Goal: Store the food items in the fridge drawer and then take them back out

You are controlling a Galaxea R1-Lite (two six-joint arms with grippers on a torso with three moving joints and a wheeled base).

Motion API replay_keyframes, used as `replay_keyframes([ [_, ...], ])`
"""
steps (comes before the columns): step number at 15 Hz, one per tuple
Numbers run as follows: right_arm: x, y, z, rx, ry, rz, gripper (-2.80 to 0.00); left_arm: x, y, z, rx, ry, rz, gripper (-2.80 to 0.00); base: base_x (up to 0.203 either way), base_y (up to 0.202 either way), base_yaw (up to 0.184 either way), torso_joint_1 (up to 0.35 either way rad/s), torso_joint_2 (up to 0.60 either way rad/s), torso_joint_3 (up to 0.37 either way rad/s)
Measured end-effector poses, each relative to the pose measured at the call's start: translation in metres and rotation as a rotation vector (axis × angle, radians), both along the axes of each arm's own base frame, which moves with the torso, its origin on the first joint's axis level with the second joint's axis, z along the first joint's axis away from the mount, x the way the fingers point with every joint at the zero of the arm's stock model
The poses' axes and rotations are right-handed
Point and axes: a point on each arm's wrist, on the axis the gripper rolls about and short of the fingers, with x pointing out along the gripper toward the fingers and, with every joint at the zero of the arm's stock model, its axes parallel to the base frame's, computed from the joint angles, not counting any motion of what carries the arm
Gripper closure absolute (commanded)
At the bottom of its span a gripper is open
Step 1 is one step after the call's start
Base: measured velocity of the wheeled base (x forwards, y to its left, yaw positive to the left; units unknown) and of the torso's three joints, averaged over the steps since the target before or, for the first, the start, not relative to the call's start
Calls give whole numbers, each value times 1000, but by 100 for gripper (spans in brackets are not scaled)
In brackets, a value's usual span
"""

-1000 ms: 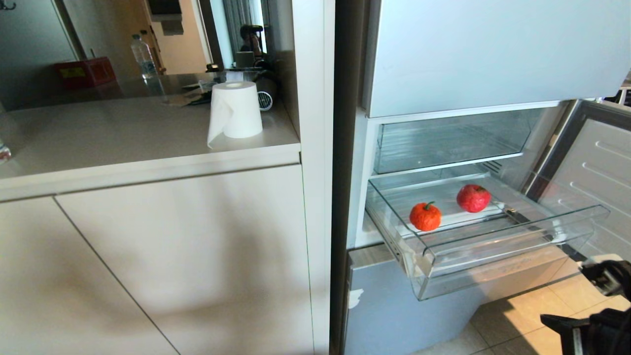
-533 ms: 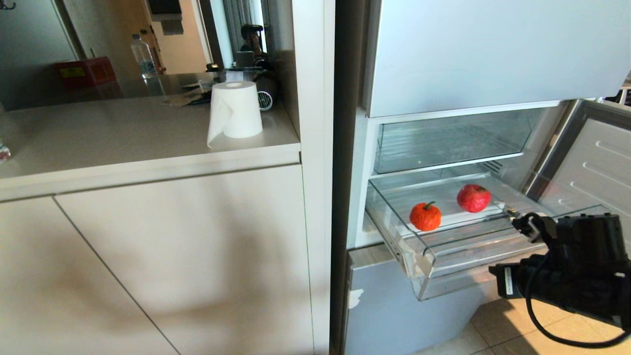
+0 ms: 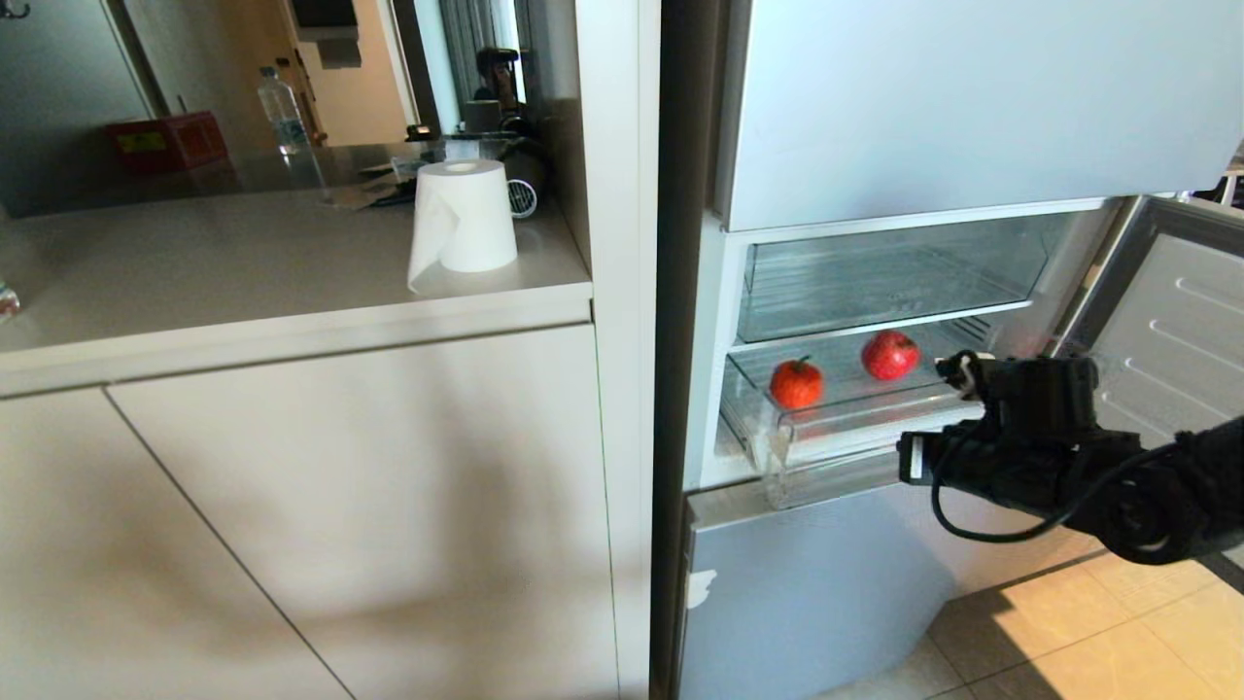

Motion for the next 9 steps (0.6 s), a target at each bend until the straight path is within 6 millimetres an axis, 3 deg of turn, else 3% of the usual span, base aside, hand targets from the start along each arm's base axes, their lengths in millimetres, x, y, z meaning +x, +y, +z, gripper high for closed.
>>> replay_keyframes([
  [5, 62, 16, -19, 40, -113, 15, 0, 0, 0, 0, 0, 0, 0, 0, 0, 0, 0, 0, 0, 0],
  [7, 67, 25, -25, 52, -131, 44, 0, 0, 0, 0, 0, 0, 0, 0, 0, 0, 0, 0, 0, 0],
  [9, 59, 27, -23, 55, -124, 52, 0, 0, 0, 0, 0, 0, 0, 0, 0, 0, 0, 0, 0, 0],
])
